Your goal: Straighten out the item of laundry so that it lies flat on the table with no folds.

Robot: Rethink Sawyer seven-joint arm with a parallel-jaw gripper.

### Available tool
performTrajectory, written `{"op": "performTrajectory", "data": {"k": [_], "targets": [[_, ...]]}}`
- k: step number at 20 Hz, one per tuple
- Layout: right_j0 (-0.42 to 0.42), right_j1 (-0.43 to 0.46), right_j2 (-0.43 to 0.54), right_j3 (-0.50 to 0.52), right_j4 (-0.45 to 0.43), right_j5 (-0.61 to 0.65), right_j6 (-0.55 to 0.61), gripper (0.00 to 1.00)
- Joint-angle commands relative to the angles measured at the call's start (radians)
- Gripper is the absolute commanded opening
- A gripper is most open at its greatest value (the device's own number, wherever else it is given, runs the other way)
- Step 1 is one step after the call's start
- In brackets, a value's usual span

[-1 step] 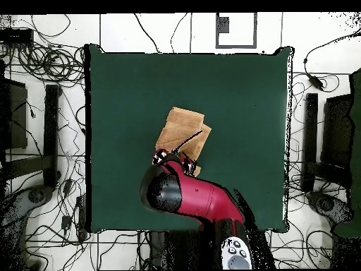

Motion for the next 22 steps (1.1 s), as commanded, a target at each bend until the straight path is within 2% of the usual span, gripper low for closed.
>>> {"op": "performTrajectory", "data": {"k": [1,9,22], "targets": [[0.011,-0.017,0.110,0.138,-0.014,-0.009,0.154,0.00],[0.053,-0.094,0.092,0.191,0.015,0.021,0.183,0.00],[0.065,-0.036,0.092,0.188,0.015,-0.065,0.195,0.00]]}}
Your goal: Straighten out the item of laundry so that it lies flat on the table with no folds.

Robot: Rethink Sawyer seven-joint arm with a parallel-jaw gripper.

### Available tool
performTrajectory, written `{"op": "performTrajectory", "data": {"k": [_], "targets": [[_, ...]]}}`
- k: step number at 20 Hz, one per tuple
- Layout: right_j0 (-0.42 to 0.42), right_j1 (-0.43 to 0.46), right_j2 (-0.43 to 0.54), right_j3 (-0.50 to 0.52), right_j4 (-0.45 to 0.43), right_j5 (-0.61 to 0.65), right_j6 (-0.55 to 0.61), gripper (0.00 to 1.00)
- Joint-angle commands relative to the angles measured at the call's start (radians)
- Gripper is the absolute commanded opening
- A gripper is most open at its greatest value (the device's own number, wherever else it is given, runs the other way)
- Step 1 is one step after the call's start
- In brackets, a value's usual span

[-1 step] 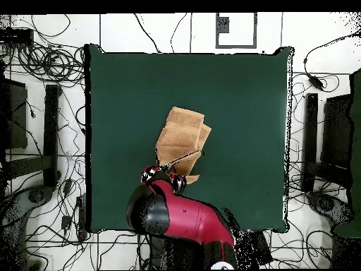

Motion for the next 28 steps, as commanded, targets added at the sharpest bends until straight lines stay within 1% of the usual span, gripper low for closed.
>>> {"op": "performTrajectory", "data": {"k": [1,9,16,21,23,26,28], "targets": [[0.024,0.056,0.092,0.066,0.015,-0.063,0.194,0.00],[0.024,0.067,0.093,0.066,0.017,-0.076,0.197,0.00],[0.035,0.019,0.102,0.125,0.028,-0.075,0.220,0.00],[0.036,0.005,0.122,0.173,0.038,-0.121,0.253,0.00],[0.049,0.002,0.119,0.188,0.043,-0.139,0.267,0.00],[0.100,-0.007,0.069,0.188,0.045,-0.120,0.258,0.00],[0.110,-0.014,0.068,0.198,0.048,-0.117,0.256,0.00]]}}
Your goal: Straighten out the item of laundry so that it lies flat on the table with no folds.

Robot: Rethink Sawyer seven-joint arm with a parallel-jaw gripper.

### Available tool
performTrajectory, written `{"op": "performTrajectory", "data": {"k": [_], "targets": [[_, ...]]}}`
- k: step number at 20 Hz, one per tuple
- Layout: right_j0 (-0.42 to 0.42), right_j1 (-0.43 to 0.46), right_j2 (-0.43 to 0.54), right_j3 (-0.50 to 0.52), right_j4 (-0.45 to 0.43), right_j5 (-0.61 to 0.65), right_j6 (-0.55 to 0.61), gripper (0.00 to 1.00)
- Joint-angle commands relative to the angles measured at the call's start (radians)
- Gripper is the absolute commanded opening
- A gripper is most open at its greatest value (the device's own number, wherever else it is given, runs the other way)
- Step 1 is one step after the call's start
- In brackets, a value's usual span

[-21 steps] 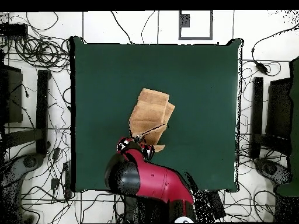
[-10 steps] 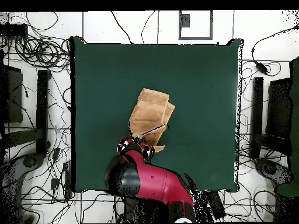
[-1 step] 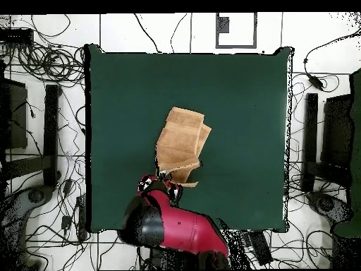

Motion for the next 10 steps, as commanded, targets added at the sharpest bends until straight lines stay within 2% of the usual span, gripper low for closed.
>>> {"op": "performTrajectory", "data": {"k": [1,10], "targets": [[0.080,-0.005,0.068,0.118,0.048,-0.032,0.256,0.00],[0.096,-0.049,0.087,0.179,0.081,-0.050,0.293,0.00]]}}
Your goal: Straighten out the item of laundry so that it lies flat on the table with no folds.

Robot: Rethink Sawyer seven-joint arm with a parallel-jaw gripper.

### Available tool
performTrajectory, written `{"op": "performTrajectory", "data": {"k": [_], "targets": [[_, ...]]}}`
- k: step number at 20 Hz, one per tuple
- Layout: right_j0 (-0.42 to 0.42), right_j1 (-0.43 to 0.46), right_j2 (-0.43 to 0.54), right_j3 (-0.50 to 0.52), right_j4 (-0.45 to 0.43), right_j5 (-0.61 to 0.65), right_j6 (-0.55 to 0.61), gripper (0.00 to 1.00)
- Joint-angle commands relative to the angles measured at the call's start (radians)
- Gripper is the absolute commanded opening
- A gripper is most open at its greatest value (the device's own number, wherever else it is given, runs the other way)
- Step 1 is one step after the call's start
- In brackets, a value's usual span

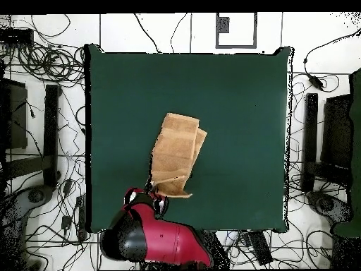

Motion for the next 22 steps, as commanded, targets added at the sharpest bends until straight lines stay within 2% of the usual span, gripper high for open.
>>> {"op": "performTrajectory", "data": {"k": [1,10,21,22], "targets": [[0.037,-0.020,0.091,0.124,0.076,-0.055,0.299,0.00],[0.004,0.044,0.124,0.131,0.063,-0.152,0.295,0.00],[0.046,0.077,0.067,0.114,0.072,-0.211,0.284,0.00],[0.043,0.077,0.070,0.115,0.072,-0.215,0.282,1.00]]}}
